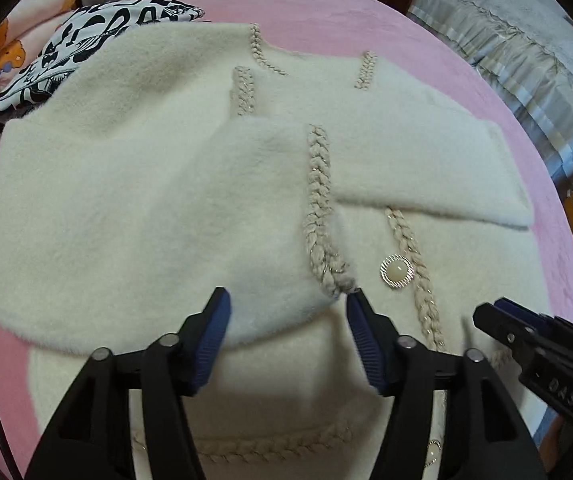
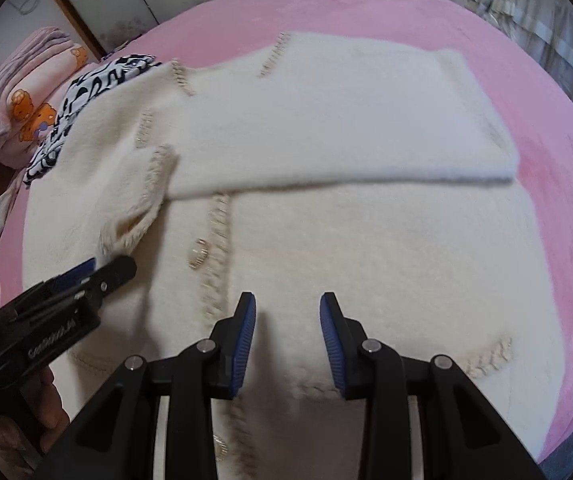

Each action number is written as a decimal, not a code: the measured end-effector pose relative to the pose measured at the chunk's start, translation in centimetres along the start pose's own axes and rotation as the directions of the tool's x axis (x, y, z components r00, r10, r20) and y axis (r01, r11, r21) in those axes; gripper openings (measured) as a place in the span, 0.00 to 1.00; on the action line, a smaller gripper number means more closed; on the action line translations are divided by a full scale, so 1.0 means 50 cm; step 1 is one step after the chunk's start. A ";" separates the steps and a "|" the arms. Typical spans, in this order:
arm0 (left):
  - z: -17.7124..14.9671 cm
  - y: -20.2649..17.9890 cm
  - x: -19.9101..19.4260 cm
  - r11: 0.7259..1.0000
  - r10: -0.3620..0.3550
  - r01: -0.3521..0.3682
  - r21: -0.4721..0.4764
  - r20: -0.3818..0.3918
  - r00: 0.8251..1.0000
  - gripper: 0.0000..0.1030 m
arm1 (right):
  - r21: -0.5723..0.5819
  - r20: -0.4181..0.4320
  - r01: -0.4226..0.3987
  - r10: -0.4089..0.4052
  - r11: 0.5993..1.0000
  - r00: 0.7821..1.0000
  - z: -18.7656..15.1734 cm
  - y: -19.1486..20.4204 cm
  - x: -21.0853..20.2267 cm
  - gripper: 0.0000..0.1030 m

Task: Fold large clothes
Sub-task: 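Fold the held sleeve across the cardigan body with the left tool and release, then grasp the other braided front edge with the right tool and fold it over, then grasp the folded panel edge with the left tool and straighten it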

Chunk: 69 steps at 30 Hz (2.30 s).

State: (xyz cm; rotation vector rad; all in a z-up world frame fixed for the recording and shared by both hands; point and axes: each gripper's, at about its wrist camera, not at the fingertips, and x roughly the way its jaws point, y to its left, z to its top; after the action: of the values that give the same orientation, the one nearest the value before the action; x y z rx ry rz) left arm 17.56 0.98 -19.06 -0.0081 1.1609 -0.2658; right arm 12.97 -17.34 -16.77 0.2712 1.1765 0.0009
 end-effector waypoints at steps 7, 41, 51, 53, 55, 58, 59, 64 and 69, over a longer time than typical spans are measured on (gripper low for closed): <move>-0.030 0.023 -0.061 1.000 -0.017 0.018 -0.015 0.038 0.999 0.69 | 0.001 0.016 -0.058 0.058 0.998 0.998 0.015 0.012 0.007 0.33; -0.179 0.356 -0.130 0.908 0.189 -0.167 -0.385 0.017 0.982 0.70 | -0.315 -0.036 -0.263 0.265 0.912 0.963 0.124 0.321 0.064 0.13; -0.136 0.305 -0.116 0.932 0.157 -0.128 -0.340 0.060 0.986 0.70 | -0.164 0.290 -0.169 0.212 0.972 0.933 0.250 0.122 -0.126 0.14; -0.127 0.295 -0.108 0.938 0.149 -0.122 -0.325 0.060 0.987 0.70 | -0.087 0.234 -0.146 0.162 0.986 0.959 0.239 0.056 -0.082 0.15; -0.115 0.287 -0.099 0.944 0.138 -0.114 -0.310 0.056 0.989 0.70 | -0.055 0.131 -0.053 0.060 0.997 0.989 0.204 0.007 -0.008 0.20; -0.086 0.278 -0.086 0.958 0.130 -0.111 -0.265 0.055 0.990 0.70 | -0.050 0.010 0.036 -0.036 0.998 0.999 0.145 -0.044 0.070 0.24; -0.073 0.275 -0.083 0.963 0.134 -0.116 -0.242 0.058 0.989 0.70 | -0.032 0.008 0.000 0.000 0.999 1.000 0.133 -0.059 0.070 0.26; 0.015 0.292 -0.063 0.979 0.151 -0.136 -0.152 0.086 0.985 0.70 | -0.025 0.111 -0.052 0.055 0.998 0.992 0.152 -0.089 0.017 0.57; 0.115 0.354 -0.020 0.983 0.132 -0.118 -0.140 0.093 0.987 0.70 | -0.078 0.135 -0.056 0.066 0.995 0.989 0.239 -0.067 0.035 0.61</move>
State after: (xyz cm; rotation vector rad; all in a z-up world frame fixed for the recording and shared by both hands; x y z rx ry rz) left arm 25.98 17.58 -18.41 -0.0663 1.0711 -0.0747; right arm 24.07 -22.82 -14.84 0.2376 1.0284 0.0784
